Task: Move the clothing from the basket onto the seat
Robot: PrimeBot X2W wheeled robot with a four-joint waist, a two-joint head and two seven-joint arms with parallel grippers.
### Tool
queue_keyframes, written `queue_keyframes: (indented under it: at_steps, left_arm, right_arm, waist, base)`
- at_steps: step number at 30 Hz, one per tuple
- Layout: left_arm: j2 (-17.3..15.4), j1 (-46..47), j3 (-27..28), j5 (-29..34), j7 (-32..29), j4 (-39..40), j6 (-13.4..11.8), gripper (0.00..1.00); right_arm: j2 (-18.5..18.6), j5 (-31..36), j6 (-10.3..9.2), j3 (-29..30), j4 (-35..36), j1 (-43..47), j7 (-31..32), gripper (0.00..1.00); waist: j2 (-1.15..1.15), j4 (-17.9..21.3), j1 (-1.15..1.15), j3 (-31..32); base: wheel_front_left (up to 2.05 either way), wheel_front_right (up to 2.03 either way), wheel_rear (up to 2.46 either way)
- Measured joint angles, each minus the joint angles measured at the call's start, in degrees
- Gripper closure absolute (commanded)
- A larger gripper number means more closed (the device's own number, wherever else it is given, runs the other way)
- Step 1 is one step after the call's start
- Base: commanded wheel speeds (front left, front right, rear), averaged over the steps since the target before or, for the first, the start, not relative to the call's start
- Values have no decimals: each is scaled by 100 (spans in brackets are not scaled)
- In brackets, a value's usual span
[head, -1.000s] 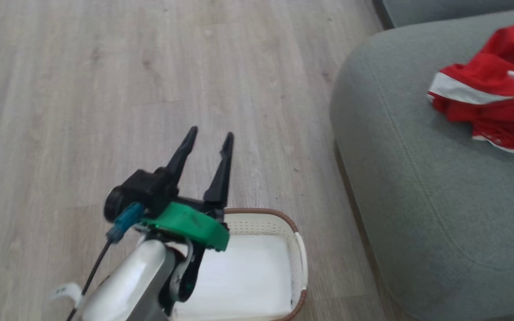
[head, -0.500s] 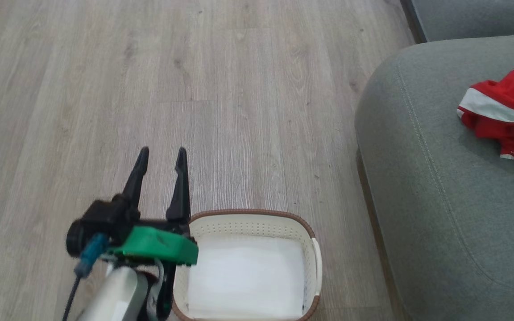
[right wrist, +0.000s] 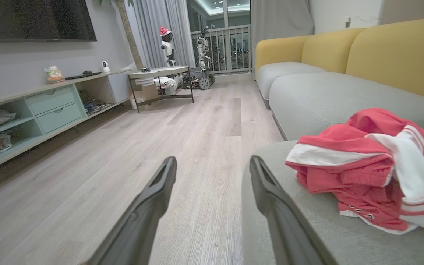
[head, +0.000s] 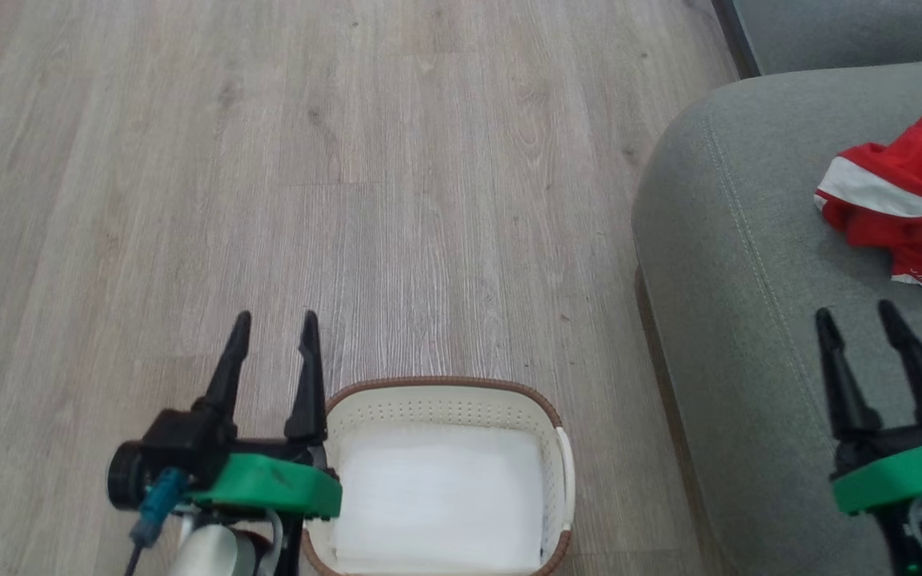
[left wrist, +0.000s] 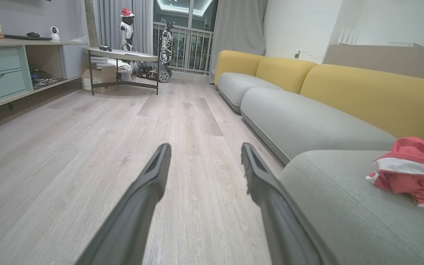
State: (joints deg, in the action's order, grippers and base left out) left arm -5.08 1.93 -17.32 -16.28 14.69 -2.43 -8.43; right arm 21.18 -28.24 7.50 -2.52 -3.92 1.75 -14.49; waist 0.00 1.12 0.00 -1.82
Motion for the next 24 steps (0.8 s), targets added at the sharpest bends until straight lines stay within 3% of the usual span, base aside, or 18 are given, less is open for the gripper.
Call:
queue_keyframes:
  at_steps: [11, 24]
  left_arm:
    - [157, -36, 149, 459, 0, -521, 443, 0]
    - [193, -39, 336, 505, 0, -668, 557, 0]
  right_arm:
    - [-235, 209, 0, -287, -3, -4, 0, 0]
    - [-333, 254, 0, -254, -3, -17, 0, 0]
  waist:
    - [0, 21, 0, 36]
    - [0, 73, 0, 113]
  base:
    - [0, 0, 0]
    - [0, 0, 0]
